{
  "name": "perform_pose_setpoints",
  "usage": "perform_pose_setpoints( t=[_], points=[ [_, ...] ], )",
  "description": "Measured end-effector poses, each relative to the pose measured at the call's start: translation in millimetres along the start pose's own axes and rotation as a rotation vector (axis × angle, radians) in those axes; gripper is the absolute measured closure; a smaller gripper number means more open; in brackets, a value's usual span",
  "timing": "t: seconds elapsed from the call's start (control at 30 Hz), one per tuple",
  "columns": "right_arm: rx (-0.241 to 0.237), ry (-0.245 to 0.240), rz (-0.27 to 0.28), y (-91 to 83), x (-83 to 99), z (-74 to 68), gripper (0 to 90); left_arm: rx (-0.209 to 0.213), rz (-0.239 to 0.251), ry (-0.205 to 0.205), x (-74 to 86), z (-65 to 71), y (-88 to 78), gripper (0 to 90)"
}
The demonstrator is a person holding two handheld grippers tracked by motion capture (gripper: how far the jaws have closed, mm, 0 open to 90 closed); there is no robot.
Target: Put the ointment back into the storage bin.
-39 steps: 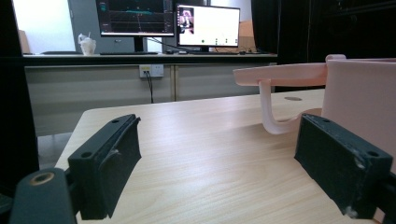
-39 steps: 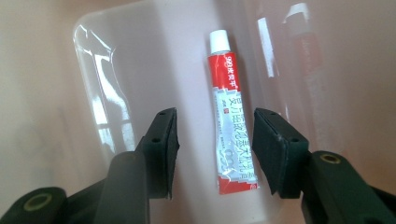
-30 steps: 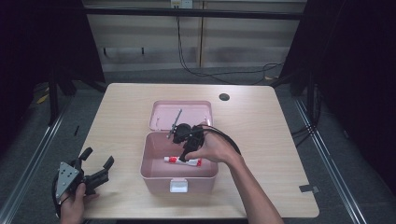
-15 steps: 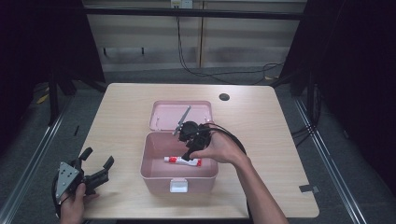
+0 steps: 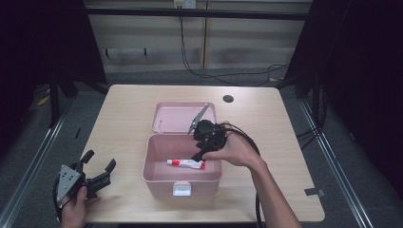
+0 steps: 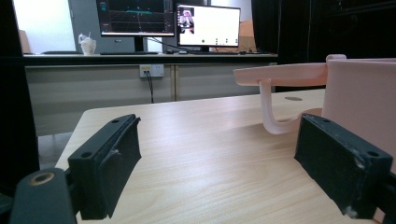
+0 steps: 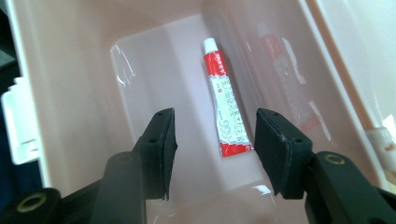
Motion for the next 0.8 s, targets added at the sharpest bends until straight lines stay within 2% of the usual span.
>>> perform_pose_setpoints(
  t=[0.3,0.63,0.8],
  points=[
    [-0.018,0.019,0.066,-16.8,8.2,1.7,47.2,0.0,-0.001,-0.001,0.0,0.0,0.1,13.9],
    [-0.015,0.037,0.144,-37.5,24.9,6.5,46.9,-0.001,-0.001,0.0,0.1,-0.1,0.1,13.9],
    [-0.007,0.046,0.163,-44.8,31.9,7.7,46.7,-0.001,-0.001,0.0,0.0,0.0,0.0,13.9]
  ],
)
Point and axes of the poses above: each handheld gripper's, and its own axes: y roughly forward along the jaws, x roughly out of its underside, z roughly to its right, the point moved 6 cm from there along y, roughly forward along the jaws, and after that the axes turned 9 degrees about y, right-handed, at the moved point
